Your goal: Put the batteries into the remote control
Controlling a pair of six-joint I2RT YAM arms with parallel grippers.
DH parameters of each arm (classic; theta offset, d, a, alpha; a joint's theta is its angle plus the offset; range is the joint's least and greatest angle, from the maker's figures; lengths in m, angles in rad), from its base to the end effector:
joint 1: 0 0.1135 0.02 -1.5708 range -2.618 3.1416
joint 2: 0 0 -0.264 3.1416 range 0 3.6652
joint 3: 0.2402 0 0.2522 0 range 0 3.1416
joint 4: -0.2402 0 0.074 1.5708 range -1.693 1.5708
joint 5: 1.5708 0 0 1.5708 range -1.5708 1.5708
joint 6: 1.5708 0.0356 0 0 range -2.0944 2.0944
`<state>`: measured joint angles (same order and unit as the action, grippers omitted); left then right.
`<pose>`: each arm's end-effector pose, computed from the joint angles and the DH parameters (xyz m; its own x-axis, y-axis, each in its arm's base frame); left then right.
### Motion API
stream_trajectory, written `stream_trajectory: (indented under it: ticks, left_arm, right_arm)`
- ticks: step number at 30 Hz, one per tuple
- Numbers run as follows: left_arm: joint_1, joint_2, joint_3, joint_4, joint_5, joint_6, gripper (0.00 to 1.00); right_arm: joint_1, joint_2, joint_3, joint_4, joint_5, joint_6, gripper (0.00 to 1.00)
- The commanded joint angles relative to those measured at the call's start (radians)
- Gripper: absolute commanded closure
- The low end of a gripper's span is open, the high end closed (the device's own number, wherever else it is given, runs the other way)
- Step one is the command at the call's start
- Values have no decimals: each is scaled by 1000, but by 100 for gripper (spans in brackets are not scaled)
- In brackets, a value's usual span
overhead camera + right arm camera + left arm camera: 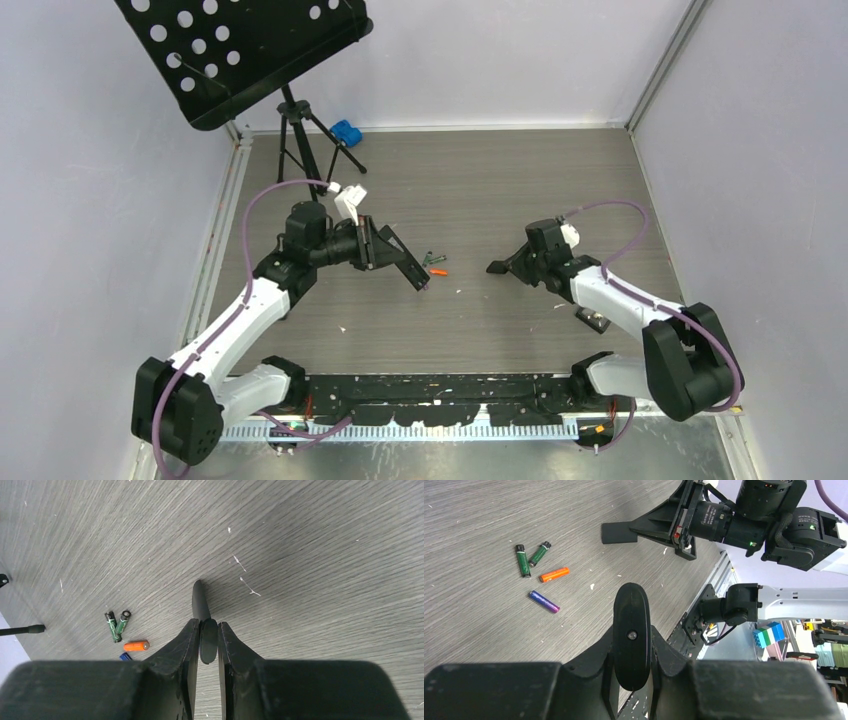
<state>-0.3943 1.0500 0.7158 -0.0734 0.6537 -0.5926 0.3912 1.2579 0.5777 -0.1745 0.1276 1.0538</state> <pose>0.2074 -0.1097 0.2783 -0.7618 -0.1632 -0.6269 0.4761 0.5151 -0.7127 0.2224 0.0868 0.1748 -0.6063 0.6826 -0.4079 0.4575 0.7190 0.5232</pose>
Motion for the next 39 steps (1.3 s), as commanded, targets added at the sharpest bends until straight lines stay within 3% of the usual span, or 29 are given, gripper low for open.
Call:
stream_trajectory:
  ticks: [1, 3, 11, 14, 15, 18, 25, 33, 39]
  left_arm:
    - [5, -1, 52, 39, 56, 17, 100]
    - [5, -7, 47, 45, 69, 18, 100]
    - [5, -28, 64, -6, 50, 17, 100]
    - [5, -30, 89, -32, 82, 24, 100]
    - [3, -33, 98, -20, 141, 21, 100]
    - [-13, -45, 57, 141, 263, -34, 100]
    - [-44, -45, 36, 315, 401, -131, 100]
    - [-52, -57, 60, 423, 484, -199, 100]
    - [-52, -54, 97, 423, 458, -217, 100]
  right_arm:
    - [-4, 9, 33, -63, -2, -49, 72]
    - [-5, 0, 48, -109, 2, -64, 57]
    - [-3, -162, 170, -191, -229, -210, 34]
    - [2, -249, 172, -84, -416, -266, 27]
    - [35, -300, 162, 61, -588, -288, 25]
    - [103, -329, 167, 166, -677, -316, 20]
    - [257, -266, 253, 188, -797, -451, 19]
    - [318, -209, 307, 149, -921, -534, 20]
    - [343, -178, 338, 160, -934, -521, 46]
